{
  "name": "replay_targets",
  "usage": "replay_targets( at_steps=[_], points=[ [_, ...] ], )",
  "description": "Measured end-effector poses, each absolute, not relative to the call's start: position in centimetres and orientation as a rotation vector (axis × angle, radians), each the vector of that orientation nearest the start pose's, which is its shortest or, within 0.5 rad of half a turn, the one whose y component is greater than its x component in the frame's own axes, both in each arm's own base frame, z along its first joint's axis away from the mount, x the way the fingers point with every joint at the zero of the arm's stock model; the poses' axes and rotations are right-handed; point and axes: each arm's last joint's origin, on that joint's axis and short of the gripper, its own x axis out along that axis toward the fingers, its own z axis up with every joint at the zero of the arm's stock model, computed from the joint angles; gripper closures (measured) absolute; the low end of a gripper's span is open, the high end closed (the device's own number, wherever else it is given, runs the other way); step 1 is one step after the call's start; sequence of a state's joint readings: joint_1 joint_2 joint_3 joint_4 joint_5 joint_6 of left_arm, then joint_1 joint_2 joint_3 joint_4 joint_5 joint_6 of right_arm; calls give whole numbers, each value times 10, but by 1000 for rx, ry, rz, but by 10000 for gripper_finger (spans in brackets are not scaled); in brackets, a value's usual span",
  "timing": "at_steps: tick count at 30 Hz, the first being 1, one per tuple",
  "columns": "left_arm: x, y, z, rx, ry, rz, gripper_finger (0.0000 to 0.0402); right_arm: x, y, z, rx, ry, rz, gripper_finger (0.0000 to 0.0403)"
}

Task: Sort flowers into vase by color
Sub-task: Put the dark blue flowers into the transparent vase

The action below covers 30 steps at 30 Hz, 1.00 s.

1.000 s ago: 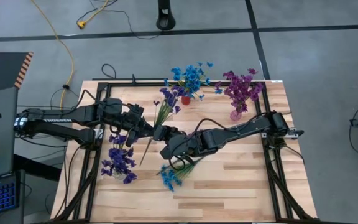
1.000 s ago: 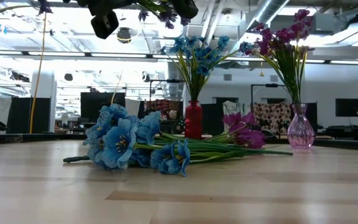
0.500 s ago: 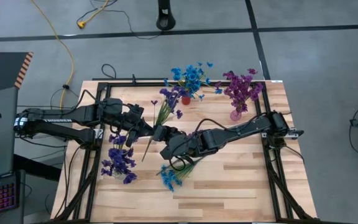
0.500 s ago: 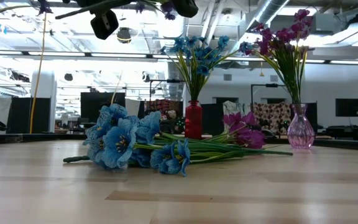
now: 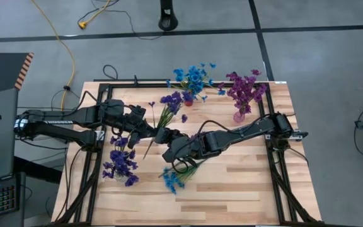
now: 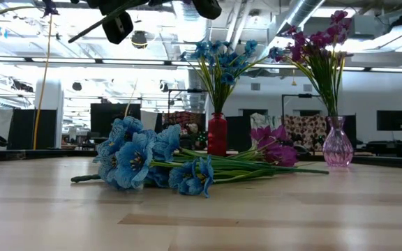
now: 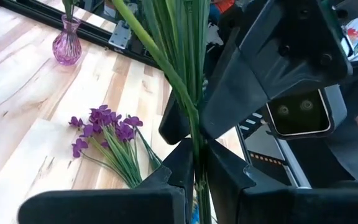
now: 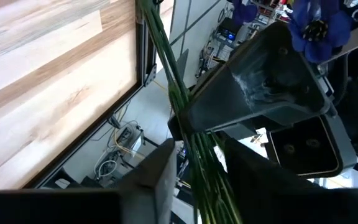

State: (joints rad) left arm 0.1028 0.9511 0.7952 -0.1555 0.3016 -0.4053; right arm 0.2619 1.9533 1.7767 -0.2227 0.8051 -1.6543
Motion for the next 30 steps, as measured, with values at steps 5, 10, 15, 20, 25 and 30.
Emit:
replay_targets(
  at_steps=[5, 10, 15, 20, 25, 30],
  points=[
    [209, 14, 310, -458, 336, -97, 378, 440, 100, 330, -1798, 720, -117, 193],
    [209, 16, 310, -413, 322, -38, 378, 438, 110, 330, -1794, 700, -108, 182],
    [202, 18, 316, -331, 278, 41, 377, 436, 118, 330, -1660, 662, -145, 183],
    [184, 18, 330, -274, 191, 92, 377, 433, 123, 331, -1545, 675, -240, 184],
    [155, 17, 348, -237, 71, 146, 379, 432, 122, 331, -1420, 688, -355, 184],
    [127, 13, 351, -256, 62, 190, 397, 430, 120, 329, -1339, 698, -400, 184]
  ],
)
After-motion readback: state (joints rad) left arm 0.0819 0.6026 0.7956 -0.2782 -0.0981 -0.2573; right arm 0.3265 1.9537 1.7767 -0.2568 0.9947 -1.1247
